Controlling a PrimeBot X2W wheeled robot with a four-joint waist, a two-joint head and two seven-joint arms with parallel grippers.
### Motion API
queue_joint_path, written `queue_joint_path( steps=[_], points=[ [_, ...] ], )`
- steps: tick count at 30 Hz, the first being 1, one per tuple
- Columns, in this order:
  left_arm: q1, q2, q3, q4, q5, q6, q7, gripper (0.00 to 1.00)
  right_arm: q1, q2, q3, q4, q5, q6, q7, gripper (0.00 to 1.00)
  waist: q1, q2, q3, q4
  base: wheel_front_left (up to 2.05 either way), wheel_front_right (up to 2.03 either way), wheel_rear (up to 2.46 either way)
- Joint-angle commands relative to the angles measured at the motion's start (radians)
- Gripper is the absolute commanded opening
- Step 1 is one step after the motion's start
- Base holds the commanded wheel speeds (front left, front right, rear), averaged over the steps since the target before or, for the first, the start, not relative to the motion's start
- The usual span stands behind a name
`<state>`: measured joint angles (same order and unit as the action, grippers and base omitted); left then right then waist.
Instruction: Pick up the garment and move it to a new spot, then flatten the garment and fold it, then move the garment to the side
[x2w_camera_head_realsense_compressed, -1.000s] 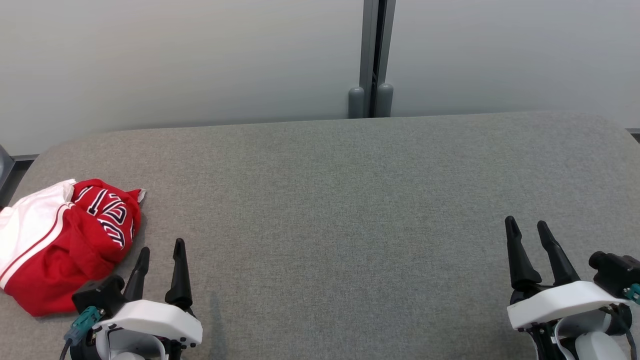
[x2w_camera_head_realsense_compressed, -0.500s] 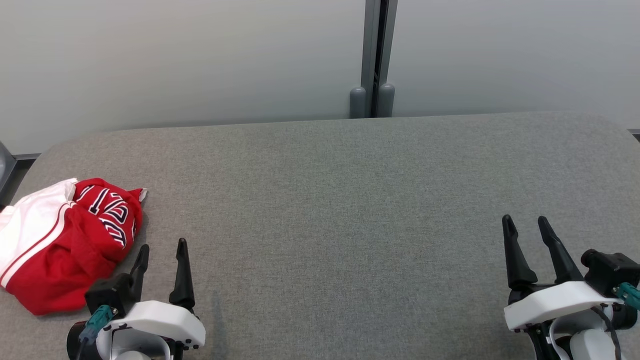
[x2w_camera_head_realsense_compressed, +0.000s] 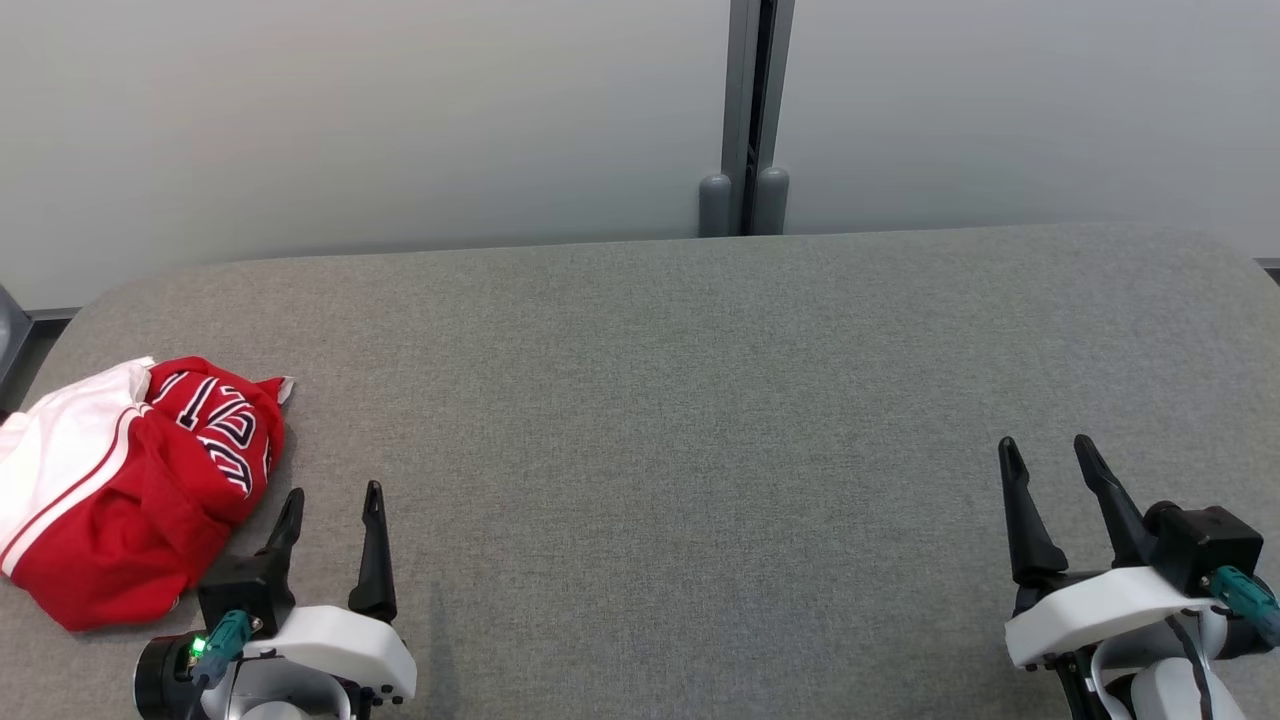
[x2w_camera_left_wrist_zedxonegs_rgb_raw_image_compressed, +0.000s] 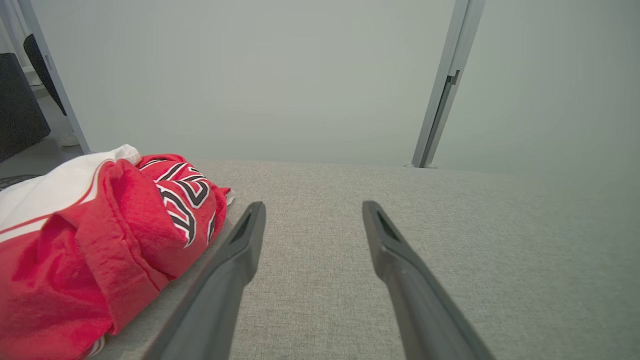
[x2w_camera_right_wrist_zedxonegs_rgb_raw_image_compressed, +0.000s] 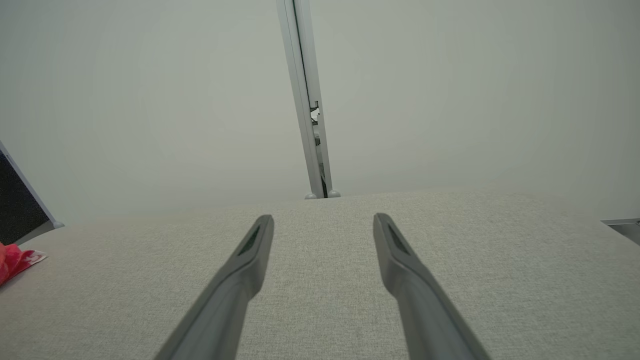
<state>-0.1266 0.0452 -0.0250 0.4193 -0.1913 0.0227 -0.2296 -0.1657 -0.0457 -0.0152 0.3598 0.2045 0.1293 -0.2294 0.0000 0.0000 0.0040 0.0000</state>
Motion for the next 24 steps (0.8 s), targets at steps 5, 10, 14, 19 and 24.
queue_joint_path(
  steps=[5, 10, 14, 19, 24],
  points=[
    [-0.020, 0.007, 0.001, 0.002, 0.039, 0.008, -0.014, 1.00, -0.015, -0.007, -0.001, 0.004, -0.038, 0.002, -0.015, 1.00, 0.0000, 0.0000, -0.001, 0.000, 0.00, 0.00, 0.00],
    [-0.020, 0.007, 0.001, 0.004, 0.069, 0.015, -0.023, 1.00, -0.014, -0.008, -0.005, 0.007, -0.069, 0.002, -0.024, 1.00, 0.0000, 0.0000, -0.002, 0.001, 0.00, 0.00, 0.00],
    [-0.021, 0.008, 0.002, 0.008, 0.090, 0.014, -0.030, 1.00, -0.015, -0.008, -0.003, 0.011, -0.089, 0.002, -0.033, 1.00, 0.0000, 0.0000, -0.002, 0.001, 0.00, 0.00, 0.00],
    [-0.025, 0.008, 0.002, 0.011, 0.106, 0.013, -0.038, 1.00, -0.016, -0.009, -0.004, 0.014, -0.109, 0.002, -0.038, 1.00, 0.0000, 0.0000, -0.002, 0.004, 0.00, 0.00, 0.00],
    [-0.027, 0.008, 0.001, 0.011, 0.098, 0.011, -0.037, 1.00, -0.012, -0.008, -0.002, 0.012, -0.101, 0.002, -0.037, 1.00, 0.0000, 0.0000, -0.001, 0.023, 0.00, 0.00, 0.00]
  ],
)
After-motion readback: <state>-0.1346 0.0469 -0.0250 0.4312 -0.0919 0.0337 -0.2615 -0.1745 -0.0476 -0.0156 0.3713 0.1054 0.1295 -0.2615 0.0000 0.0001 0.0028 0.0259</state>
